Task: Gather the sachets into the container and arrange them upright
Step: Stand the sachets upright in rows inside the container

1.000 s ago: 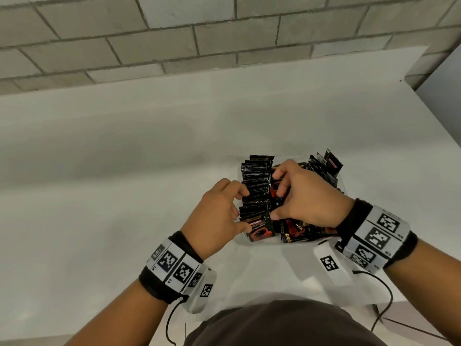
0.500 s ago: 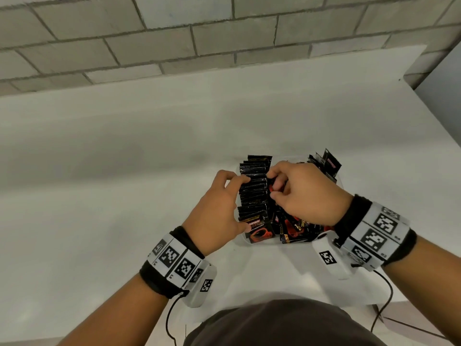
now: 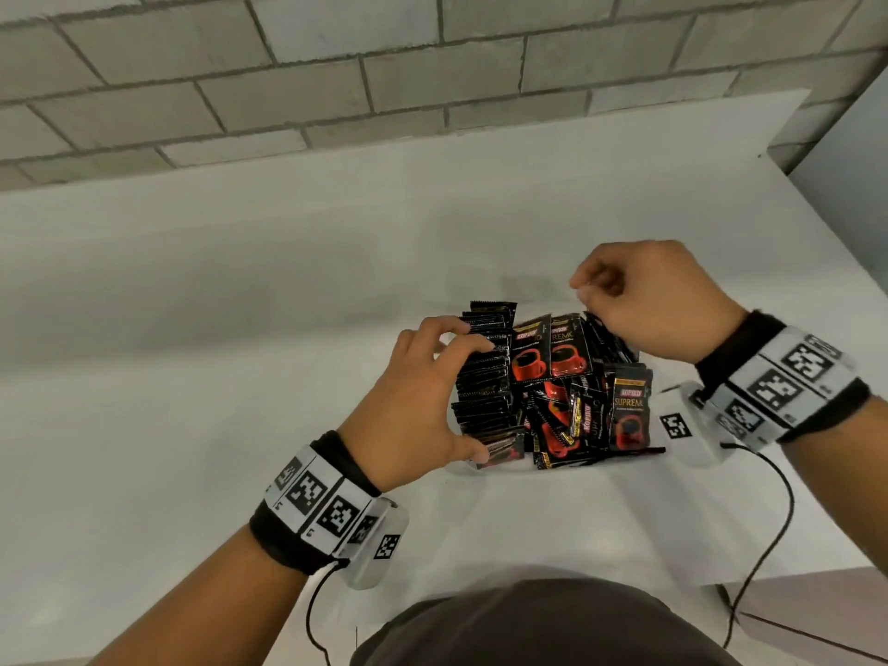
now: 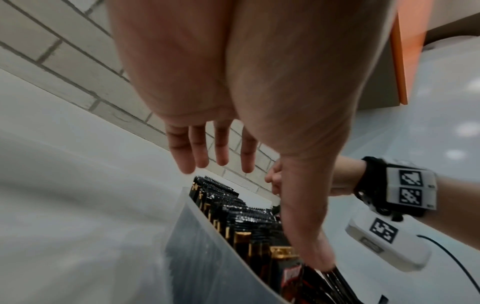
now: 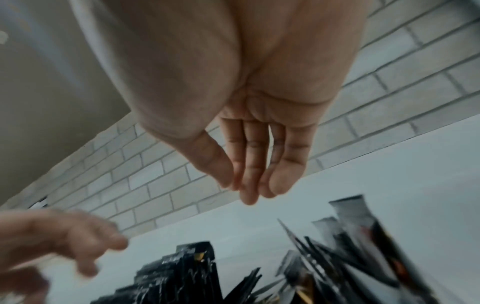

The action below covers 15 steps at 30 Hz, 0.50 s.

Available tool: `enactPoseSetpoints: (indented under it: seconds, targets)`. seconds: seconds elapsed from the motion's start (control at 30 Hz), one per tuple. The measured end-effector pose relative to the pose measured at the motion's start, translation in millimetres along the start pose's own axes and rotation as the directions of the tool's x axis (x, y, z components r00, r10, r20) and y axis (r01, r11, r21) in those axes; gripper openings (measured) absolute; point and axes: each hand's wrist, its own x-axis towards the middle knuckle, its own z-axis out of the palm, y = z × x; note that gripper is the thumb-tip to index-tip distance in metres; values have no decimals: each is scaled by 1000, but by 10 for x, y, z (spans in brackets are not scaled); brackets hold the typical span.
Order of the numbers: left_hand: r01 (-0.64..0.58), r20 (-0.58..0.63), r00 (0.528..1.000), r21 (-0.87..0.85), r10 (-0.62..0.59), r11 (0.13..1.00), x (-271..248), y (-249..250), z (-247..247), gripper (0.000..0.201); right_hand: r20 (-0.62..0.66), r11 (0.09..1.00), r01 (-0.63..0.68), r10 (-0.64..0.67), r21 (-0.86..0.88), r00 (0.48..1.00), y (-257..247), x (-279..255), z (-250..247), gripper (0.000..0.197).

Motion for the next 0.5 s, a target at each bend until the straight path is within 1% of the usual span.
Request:
enactPoseSetpoints:
  seconds: [0.03, 0.07, 0.13, 0.17, 0.2, 0.27, 0.37, 0.43, 0.5]
  targets:
    - [-19, 16, 1000, 38, 18, 999, 29, 28, 13, 115, 30, 999, 19, -18, -42, 999, -41, 36, 21, 11]
    - [-34, 34, 999, 78, 31, 996, 62, 55, 33, 123, 82, 994, 35, -26, -108, 996, -85, 71, 59, 16]
    - [-36, 76, 997, 150, 25, 988, 133, 109, 74, 137, 211, 958, 56, 5, -281, 977, -183, 119, 160, 39]
    - [-30, 98, 995, 177, 12, 984, 170, 123, 85, 143, 254, 931, 57, 40, -360, 966, -236, 131, 211, 49]
    - [-25, 116, 993, 198, 1, 980, 210, 127, 88, 147, 277, 904, 56, 71, -424, 958, -281, 142, 261, 55]
    - [-36, 152, 988, 228, 1, 973, 290, 121, 76, 153, 314, 851, 70, 115, -521, 942, -361, 143, 337, 59]
    - [-72, 195, 981, 267, 19, 961, 402, 95, 66, 154, 363, 778, 112, 156, -619, 919, -419, 151, 398, 61]
    - [-66, 210, 978, 290, 4, 955, 465, 67, 77, 153, 393, 756, 145, 159, -639, 906, -415, 152, 426, 58]
    - [-36, 210, 977, 291, -27, 956, 495, 41, 87, 150, 421, 761, 169, 147, -626, 895, -374, 140, 460, 59]
